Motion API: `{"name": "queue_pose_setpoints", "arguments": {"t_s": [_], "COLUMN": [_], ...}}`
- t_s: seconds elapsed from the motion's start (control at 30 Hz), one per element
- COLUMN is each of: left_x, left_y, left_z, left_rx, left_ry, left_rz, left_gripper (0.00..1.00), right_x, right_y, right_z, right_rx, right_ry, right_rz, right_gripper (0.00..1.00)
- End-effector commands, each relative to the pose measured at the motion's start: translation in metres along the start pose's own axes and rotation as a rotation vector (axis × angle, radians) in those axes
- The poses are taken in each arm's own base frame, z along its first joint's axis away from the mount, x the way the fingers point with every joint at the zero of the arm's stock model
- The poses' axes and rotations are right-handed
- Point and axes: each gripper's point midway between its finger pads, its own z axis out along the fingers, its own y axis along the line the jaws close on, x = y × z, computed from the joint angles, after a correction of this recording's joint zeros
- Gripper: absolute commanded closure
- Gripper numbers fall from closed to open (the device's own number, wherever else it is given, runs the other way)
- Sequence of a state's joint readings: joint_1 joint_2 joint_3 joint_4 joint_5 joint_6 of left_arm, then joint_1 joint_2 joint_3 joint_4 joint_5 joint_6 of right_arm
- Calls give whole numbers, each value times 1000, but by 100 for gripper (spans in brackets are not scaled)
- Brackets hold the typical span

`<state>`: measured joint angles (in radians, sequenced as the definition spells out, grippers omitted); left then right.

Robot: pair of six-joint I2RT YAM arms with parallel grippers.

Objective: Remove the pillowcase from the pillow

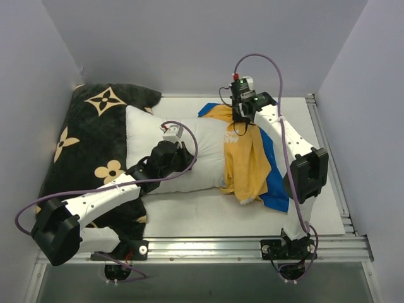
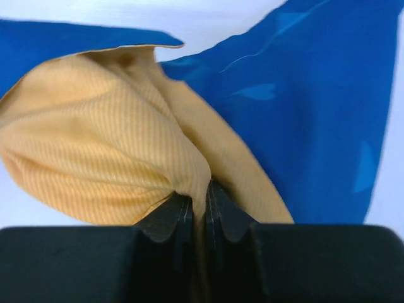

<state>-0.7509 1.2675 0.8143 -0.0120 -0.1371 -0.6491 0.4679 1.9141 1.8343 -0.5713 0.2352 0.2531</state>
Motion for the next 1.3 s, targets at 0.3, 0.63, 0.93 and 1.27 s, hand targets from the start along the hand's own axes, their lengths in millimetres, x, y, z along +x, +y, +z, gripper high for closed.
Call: {"name": "queue_pose_setpoints", "arguments": {"t_s": [0.3,0.63,0.93,1.27], "left_x": [66,39,-67,-107], "left_y": [49,44,15,2], "left_z": [-35,-53,-21,43], "left_rx": [-185,-211,-207,-213], "left_ry": [138,48,-92,-96], "left_rz": [-30,-29,-30,-11], "left_gripper": [100,100,100,100], "right_x": [24,54,49,42], "right_y": [-209,-278,-252,-146], "right_z": [16,15,-12,-102], "right_rx": [312,292,108,-9], "right_ry": [78,64,7,-143], "right_rz": [515,847,871,516], "right_gripper": [100,100,56,10]}}
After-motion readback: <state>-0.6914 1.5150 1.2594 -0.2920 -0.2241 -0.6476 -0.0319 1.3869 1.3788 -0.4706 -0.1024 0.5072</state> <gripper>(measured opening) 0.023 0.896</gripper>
